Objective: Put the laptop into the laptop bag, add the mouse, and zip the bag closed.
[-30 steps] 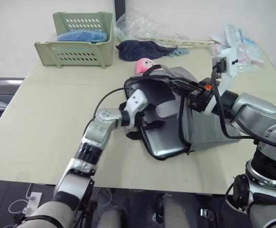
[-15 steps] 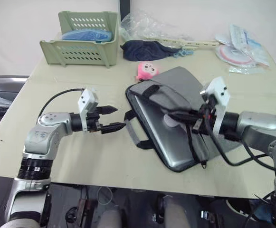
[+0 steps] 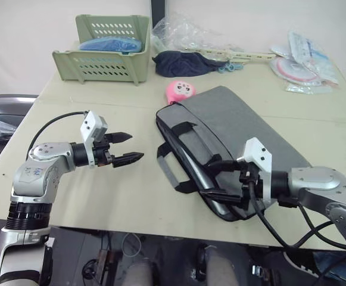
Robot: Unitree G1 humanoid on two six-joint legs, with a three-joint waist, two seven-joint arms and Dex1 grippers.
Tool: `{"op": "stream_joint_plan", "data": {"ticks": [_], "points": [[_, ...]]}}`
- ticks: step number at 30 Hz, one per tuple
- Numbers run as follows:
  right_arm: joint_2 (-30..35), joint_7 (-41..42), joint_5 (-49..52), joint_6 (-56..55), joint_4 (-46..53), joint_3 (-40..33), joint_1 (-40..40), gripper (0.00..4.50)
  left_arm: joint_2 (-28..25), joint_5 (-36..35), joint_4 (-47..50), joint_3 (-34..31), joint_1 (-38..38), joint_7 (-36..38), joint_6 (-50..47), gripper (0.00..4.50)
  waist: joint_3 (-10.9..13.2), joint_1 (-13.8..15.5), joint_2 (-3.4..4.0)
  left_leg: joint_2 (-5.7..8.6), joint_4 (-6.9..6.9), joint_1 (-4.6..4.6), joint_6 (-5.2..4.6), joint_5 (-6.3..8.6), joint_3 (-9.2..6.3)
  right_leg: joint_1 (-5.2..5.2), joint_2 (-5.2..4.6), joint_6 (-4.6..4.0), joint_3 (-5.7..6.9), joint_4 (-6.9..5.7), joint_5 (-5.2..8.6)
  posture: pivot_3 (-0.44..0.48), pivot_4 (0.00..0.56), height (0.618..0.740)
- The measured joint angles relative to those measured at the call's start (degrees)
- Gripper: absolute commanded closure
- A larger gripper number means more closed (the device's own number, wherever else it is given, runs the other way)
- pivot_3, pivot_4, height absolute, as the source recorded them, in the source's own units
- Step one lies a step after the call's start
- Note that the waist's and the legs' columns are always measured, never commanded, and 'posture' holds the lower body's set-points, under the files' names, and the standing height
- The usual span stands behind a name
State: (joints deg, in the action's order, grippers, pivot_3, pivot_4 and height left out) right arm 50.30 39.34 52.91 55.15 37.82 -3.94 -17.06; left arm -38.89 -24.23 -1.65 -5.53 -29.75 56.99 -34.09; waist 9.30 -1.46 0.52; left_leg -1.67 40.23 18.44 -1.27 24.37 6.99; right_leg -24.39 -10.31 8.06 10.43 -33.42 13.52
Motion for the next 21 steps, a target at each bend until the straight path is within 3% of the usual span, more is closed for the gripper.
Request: {"op": "stream_joint_plan", "data": {"ticks": [4,7,11,17,21], "points": [[-0.2,0.0,8.8,1.8,-0.9,-7.3,1.6,0.07,0.7,0.0,-4.3,0.6,-4.6,0.3,0.8,0.00,0.0,0.2,-0.01,0.01,0.07,0.01,0.00,0.00,-0.07,0.08,0.00,0.00,0.01,0.00,0.00,0.000,0.150,0.740],[4.3,0.6,15.0,5.1,-4.4,-18.6,8.0,0.07,4.0,1.9,-17.8,1.7,-15.4,-0.5,4.0,0.00,0.0,1.7,-0.08,0.05,0.11,0.04,-0.01,0.00,-0.10,0.16,0.00,0.00,0.04,0.05,0.00,0.000,0.150,0.740],[6.4,1.6,16.8,6.6,-6.8,-25.3,13.2,0.07,6.9,4.8,-30.9,2.2,-22.4,-2.0,8.6,0.00,0.0,1.4,-0.17,0.05,0.02,-0.08,-0.01,0.00,-0.05,0.25,0.00,0.01,0.05,0.12,0.00,0.000,0.150,0.740],[1.8,1.7,16.7,8.6,-11.3,-35.7,31.0,0.07,17.9,9.6,-59.8,0.9,-35.6,-12.1,21.5,0.00,0.0,2.7,-0.46,0.07,0.03,-0.13,-0.15,0.07,-0.18,0.69,0.00,0.10,0.25,0.68,-0.06,0.000,0.150,0.740],[-2.0,0.8,19.7,9.0,-10.9,-39.5,37.2,0.07,22.1,10.1,-68.4,-1.0,-38.9,-15.1,24.8,0.00,0.0,2.6,-0.50,0.07,0.00,-0.14,-0.15,0.07,-0.20,0.73,0.01,0.11,0.27,0.77,-0.06,0.000,0.150,0.740]]}}
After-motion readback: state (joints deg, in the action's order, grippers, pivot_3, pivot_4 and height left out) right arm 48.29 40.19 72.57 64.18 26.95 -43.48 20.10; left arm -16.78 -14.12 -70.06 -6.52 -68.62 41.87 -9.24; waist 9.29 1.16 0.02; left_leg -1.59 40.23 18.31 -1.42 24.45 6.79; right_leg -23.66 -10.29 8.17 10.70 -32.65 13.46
